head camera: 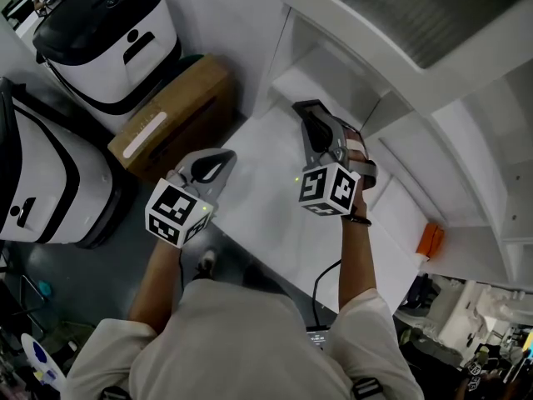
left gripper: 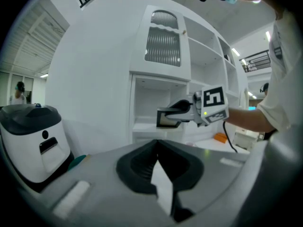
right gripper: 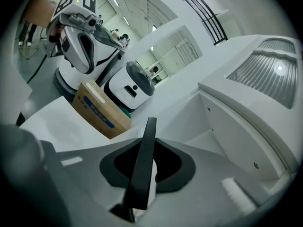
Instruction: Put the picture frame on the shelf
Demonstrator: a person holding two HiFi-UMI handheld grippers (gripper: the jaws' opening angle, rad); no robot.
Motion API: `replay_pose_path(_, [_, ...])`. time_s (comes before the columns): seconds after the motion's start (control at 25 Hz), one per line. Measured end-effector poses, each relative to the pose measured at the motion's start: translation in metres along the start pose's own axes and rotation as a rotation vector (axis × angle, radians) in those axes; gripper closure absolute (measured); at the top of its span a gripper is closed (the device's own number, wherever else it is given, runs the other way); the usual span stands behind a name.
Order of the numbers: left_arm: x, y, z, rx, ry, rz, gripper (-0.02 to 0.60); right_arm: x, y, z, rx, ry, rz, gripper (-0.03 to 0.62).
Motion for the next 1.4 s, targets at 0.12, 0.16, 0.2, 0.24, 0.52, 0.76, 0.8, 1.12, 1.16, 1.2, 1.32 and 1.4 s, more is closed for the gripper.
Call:
replay_pose_path(0.12, [-0.001, 0.002, 0.001, -0.007, -0.001, 0.000, 0.580, -0.001, 0.004, 0.005, -0.015, -0.007, -0.016, 0.526])
replay_pose_path(0.16, [-0.002, 0.003, 0.000, -0.009, -0.001, -0.002, 0.580, -0.001, 0.004, 0.007, -0.017, -0.006, -0.016, 0.528])
replay_pose_path(0.2, [-0.003, 0.003, 0.000, -0.011, 0.000, -0.003, 0.580, -0.002, 0.004, 0.009, -0.019, -0.006, -0.015, 0.528])
replay_pose_path(0.24, [-0.004, 0.003, 0.000, -0.011, 0.003, -0.006, 0.580, -0.002, 0.004, 0.012, -0.020, -0.006, -0.014, 0.528])
replay_pose_path(0.52, [-0.005, 0.011, 0.006, -0.022, 0.023, -0.023, 0.580, -0.013, 0.010, 0.027, -0.035, -0.018, -0.014, 0.533])
replay_pose_path(0.76, [-0.008, 0.017, 0.009, -0.034, 0.044, -0.028, 0.580, -0.017, 0.015, 0.038, -0.045, -0.016, 0.009, 0.521])
replay_pose_path(0.8, [-0.008, 0.018, 0.009, -0.038, 0.046, -0.028, 0.578, -0.018, 0.016, 0.040, -0.047, -0.019, 0.015, 0.517])
replay_pose_path(1.12, [-0.009, 0.025, 0.011, -0.050, 0.070, -0.038, 0.578, -0.028, 0.021, 0.051, -0.079, -0.039, 0.019, 0.490])
replay_pose_path(1.16, [-0.008, 0.026, 0.012, -0.053, 0.071, -0.039, 0.578, -0.029, 0.023, 0.052, -0.084, -0.040, 0.015, 0.487])
replay_pose_path(1.2, [-0.008, 0.026, 0.012, -0.057, 0.072, -0.039, 0.578, -0.029, 0.025, 0.053, -0.090, -0.041, 0.014, 0.484])
replay_pose_path(1.32, [-0.009, 0.029, 0.012, -0.071, 0.067, -0.037, 0.572, -0.028, 0.030, 0.057, -0.101, -0.048, 0.037, 0.478])
replay_pose_path(1.4, [-0.011, 0.031, 0.013, -0.078, 0.062, -0.040, 0.572, -0.030, 0.031, 0.061, -0.102, -0.057, 0.054, 0.467])
Point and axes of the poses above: the fingertips, and each gripper's own axes: z forward along the fingers, x to its right, y out of its underside, the point moved 6 cm from there along -z, backward along the fingers, and after that the axes turned 13 degrees about -z, right-handed, at the moved point
